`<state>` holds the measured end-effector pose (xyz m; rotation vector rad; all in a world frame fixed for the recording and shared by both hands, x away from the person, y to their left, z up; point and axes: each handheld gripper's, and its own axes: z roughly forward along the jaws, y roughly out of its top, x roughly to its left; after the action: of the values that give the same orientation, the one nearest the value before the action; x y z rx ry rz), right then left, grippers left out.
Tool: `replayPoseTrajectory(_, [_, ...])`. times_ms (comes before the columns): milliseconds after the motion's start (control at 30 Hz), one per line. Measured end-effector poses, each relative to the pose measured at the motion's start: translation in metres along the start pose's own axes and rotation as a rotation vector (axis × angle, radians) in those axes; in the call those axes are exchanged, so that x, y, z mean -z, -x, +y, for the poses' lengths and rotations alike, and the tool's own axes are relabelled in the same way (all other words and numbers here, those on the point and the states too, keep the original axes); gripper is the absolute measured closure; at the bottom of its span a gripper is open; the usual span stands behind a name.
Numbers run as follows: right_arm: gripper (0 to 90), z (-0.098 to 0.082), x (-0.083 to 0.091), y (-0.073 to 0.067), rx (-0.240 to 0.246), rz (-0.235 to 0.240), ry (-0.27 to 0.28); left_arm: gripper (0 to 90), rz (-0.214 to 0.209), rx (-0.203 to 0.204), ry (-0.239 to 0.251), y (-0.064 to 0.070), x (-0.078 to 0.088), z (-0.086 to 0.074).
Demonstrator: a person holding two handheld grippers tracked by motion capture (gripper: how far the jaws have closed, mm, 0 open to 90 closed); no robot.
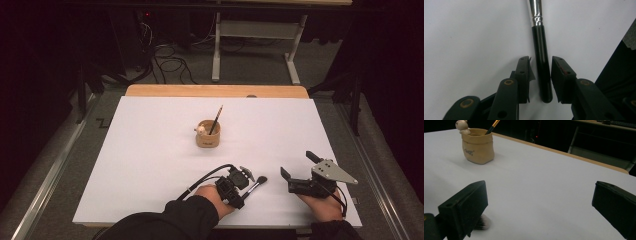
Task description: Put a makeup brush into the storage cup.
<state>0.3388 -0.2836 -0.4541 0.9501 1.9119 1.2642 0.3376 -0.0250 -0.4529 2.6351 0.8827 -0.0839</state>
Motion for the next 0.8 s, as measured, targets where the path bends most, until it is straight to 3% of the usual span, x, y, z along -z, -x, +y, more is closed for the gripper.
replayPoseTrajectory(500, [0.6,0.0000,0.0001,0.0001,-0.002,-0.001,0.001,76.7,0.032,-0.012,0.000,0.0009,-0.0009,-0.0001])
replayPoseTrajectory(800, [0.8,0.0000,0.0001,-0.0001,-0.001,-0.001,0.003,76.9,0.054,-0.034,-0.003,0.0038,-0.0015,-0.0005])
